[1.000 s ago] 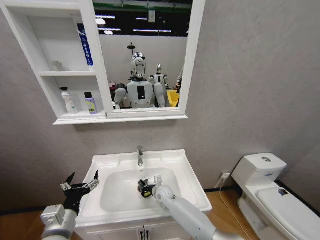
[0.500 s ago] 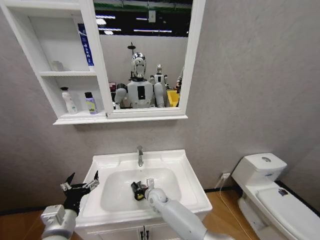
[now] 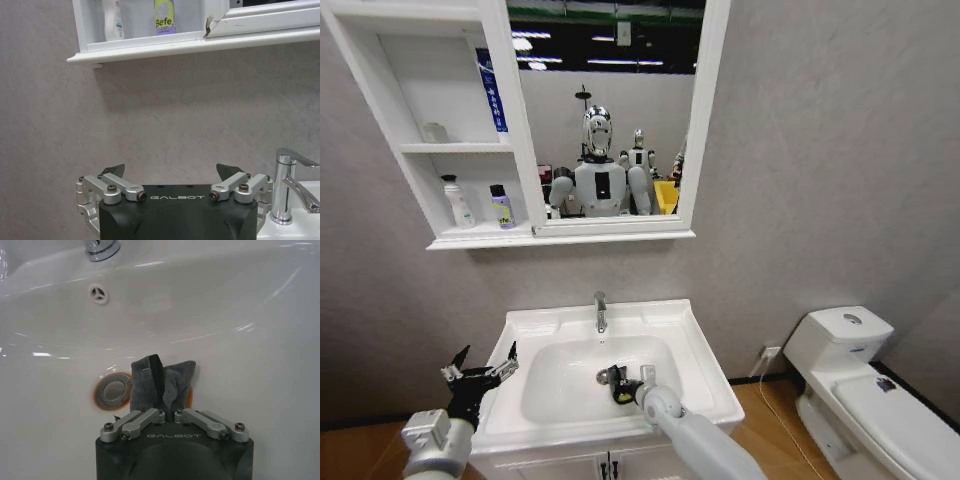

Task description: Move facial cleanser and shampoo from washbasin to cabinet, then wipe washbasin with towel.

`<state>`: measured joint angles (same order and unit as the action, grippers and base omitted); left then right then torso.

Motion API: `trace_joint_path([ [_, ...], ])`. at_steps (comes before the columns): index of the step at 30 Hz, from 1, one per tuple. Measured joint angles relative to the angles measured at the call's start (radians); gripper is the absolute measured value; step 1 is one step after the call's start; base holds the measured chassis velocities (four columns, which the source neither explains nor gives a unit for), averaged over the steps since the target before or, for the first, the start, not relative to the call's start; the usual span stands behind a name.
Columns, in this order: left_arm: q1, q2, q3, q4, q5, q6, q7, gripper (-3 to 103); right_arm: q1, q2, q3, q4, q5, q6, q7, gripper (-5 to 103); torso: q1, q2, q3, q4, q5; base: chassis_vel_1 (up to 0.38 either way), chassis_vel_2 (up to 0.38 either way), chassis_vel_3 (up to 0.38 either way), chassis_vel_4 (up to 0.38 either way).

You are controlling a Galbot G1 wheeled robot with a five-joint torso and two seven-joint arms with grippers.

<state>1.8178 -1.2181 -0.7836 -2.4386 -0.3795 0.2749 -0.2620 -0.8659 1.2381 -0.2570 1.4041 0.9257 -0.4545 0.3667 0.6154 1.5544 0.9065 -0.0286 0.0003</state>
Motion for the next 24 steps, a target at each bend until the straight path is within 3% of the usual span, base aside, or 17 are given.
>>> trace_joint_path([
  [10, 0.000, 0.000, 0.000, 0.000, 0.000, 0.000, 0.000, 100, -0.006, -0.077, 0.034, 0.017, -0.049, 0.011, -0.018, 3, 0.000, 0.000, 0.000, 0.0001, -0.0002, 0.000, 0.000, 0.000, 0.000],
  [14, 0.000, 0.000, 0.000, 0.000, 0.000, 0.000, 0.000, 100, -0.007, -0.042, 0.030, -0.009, -0.070, 0.017, -0.030, 3, 0.000, 0.000, 0.000, -0.0008, -0.0010, 0.000, 0.000, 0.000, 0.000],
  [24, 0.000, 0.000, 0.000, 0.000, 0.000, 0.000, 0.000, 100, 0.022, 0.059, -0.024, -0.049, -0.062, 0.021, -0.038, 3, 0.000, 0.000, 0.000, -0.0001, -0.0003, 0.000, 0.000, 0.000, 0.000],
])
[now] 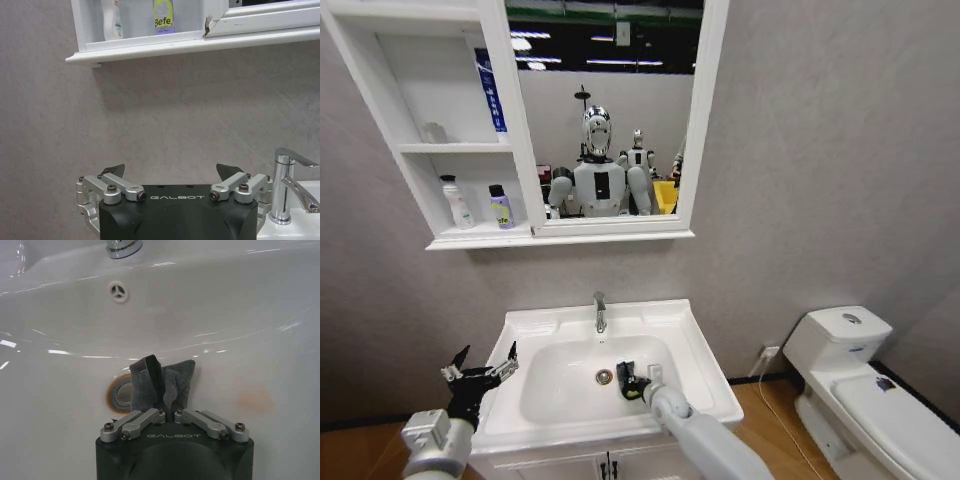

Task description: Move facial cleanser and shampoo from washbasin to cabinet, then wipe washbasin with towel.

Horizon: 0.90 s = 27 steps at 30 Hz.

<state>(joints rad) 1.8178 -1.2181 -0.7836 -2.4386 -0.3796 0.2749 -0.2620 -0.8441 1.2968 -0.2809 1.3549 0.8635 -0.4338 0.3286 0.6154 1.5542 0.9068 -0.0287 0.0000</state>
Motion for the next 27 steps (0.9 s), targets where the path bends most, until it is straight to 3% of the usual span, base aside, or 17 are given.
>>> trace_joint_path([
  [10, 0.000, 0.000, 0.000, 0.000, 0.000, 0.000, 0.000, 100, 0.045, 0.100, -0.034, -0.067, 0.042, 0.024, -0.033, 3, 0.000, 0.000, 0.000, 0.0000, -0.0002, 0.000, 0.000, 0.000, 0.000],
  [18, 0.000, 0.000, 0.000, 0.000, 0.000, 0.000, 0.000, 100, 0.069, 0.185, -0.064, -0.155, -0.052, 0.078, -0.075, 3, 0.000, 0.000, 0.000, 0.0001, -0.0001, 0.000, 0.000, 0.000, 0.000],
  [27, 0.000, 0.000, 0.000, 0.000, 0.000, 0.000, 0.000, 100, 0.078, 0.186, -0.052, -0.195, -0.038, 0.059, -0.065, 3, 0.000, 0.000, 0.000, 0.0001, 0.0001, 0.000, 0.000, 0.000, 0.000],
])
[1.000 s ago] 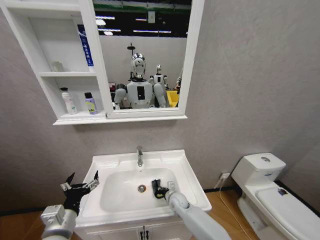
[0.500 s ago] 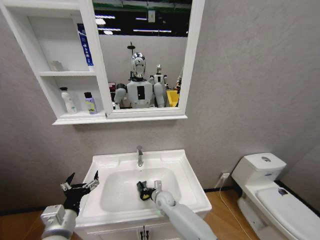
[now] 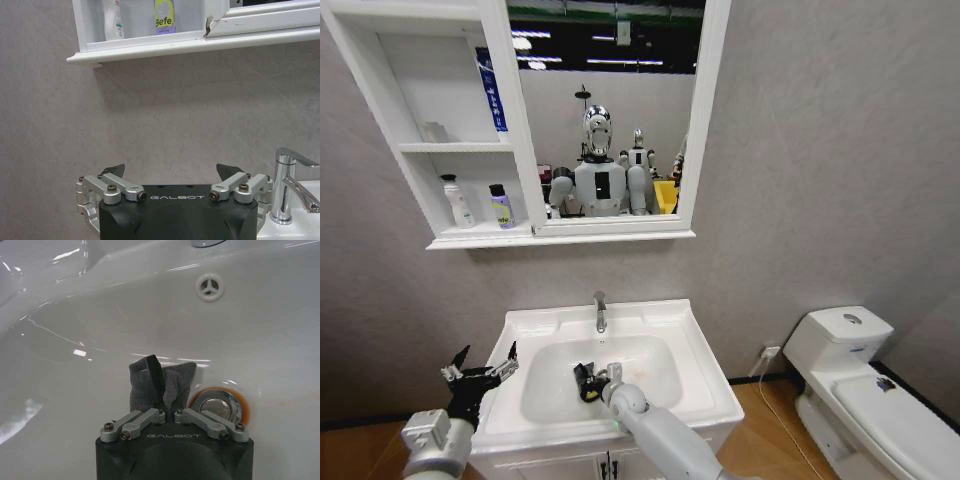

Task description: Move facial cleanser and shampoo from washbasin to cabinet, then wipe washbasin with towel.

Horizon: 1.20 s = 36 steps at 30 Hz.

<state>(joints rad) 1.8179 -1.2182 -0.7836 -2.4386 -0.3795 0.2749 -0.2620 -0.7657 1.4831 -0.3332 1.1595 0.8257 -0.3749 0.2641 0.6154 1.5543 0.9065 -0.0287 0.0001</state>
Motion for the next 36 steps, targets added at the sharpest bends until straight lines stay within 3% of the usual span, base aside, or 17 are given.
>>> trace_joint_path([
  [18, 0.000, 0.000, 0.000, 0.000, 0.000, 0.000, 0.000, 100, 0.044, -0.095, 0.081, -0.013, 0.074, -0.050, 0.017, 3, 0.000, 0.000, 0.000, 0.0003, 0.0001, 0.000, 0.000, 0.000, 0.000],
  [28, 0.000, 0.000, 0.000, 0.000, 0.000, 0.000, 0.000, 100, -0.020, -0.257, 0.106, 0.180, 0.106, -0.083, 0.053, 3, 0.000, 0.000, 0.000, -0.0003, 0.0000, 0.000, 0.000, 0.000, 0.000],
  [36, 0.000, 0.000, 0.000, 0.000, 0.000, 0.000, 0.000, 100, -0.067, -0.293, 0.117, 0.218, 0.074, -0.076, 0.050, 3, 0.000, 0.000, 0.000, -0.0001, -0.0002, 0.000, 0.000, 0.000, 0.000],
])
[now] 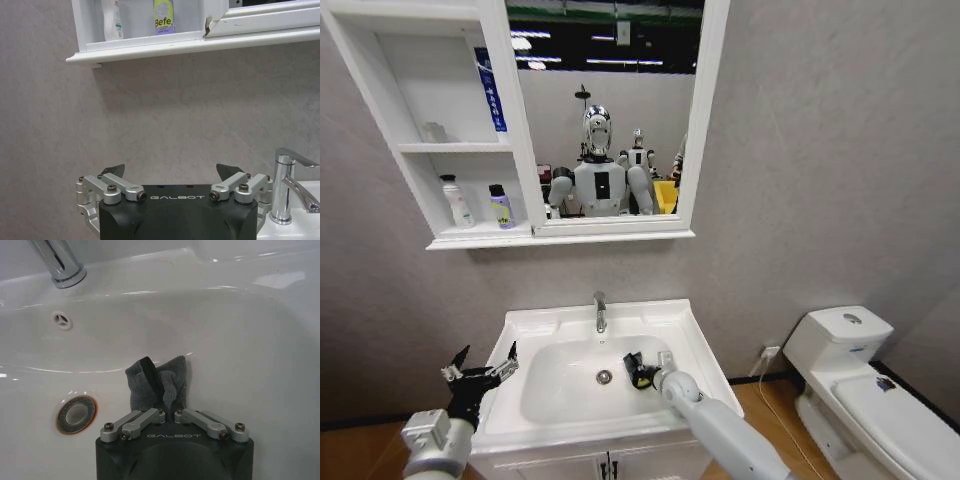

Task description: Move facial cleanser and shampoo from washbasin to cabinet, then wipe washbasin with towel.

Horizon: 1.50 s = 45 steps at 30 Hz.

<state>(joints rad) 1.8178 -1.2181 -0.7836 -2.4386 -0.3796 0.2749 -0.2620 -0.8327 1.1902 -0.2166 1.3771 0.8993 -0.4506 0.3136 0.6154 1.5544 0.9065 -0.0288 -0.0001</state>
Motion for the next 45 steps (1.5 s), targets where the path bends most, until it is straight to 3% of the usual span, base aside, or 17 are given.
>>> trace_joint_path([
  [7, 0.000, 0.000, 0.000, 0.000, 0.000, 0.000, 0.000, 100, 0.033, 0.055, -0.024, -0.074, -0.016, 0.028, -0.059, 3, 0.000, 0.000, 0.000, 0.0000, 0.0000, 0.000, 0.000, 0.000, 0.000],
  [24, 0.000, 0.000, 0.000, 0.000, 0.000, 0.000, 0.000, 100, 0.157, 0.178, -0.120, -0.208, -0.023, -0.005, -0.074, 3, 0.000, 0.000, 0.000, 0.0001, 0.0000, 0.000, 0.000, 0.000, 0.000],
  [35, 0.000, 0.000, 0.000, 0.000, 0.000, 0.000, 0.000, 100, 0.185, 0.313, -0.146, -0.281, -0.034, -0.011, -0.066, 3, 0.000, 0.000, 0.000, 0.0003, 0.0000, 0.000, 0.000, 0.000, 0.000],
  [42, 0.000, 0.000, 0.000, 0.000, 0.000, 0.000, 0.000, 100, 0.176, 0.331, -0.122, -0.329, -0.077, -0.005, -0.082, 3, 0.000, 0.000, 0.000, 0.0002, 0.0002, 0.000, 0.000, 0.000, 0.000],
  [45, 0.000, 0.000, 0.000, 0.000, 0.000, 0.000, 0.000, 100, 0.152, 0.290, -0.104, -0.313, -0.082, -0.002, -0.084, 3, 0.000, 0.000, 0.000, 0.0001, 0.0003, 0.000, 0.000, 0.000, 0.000],
])
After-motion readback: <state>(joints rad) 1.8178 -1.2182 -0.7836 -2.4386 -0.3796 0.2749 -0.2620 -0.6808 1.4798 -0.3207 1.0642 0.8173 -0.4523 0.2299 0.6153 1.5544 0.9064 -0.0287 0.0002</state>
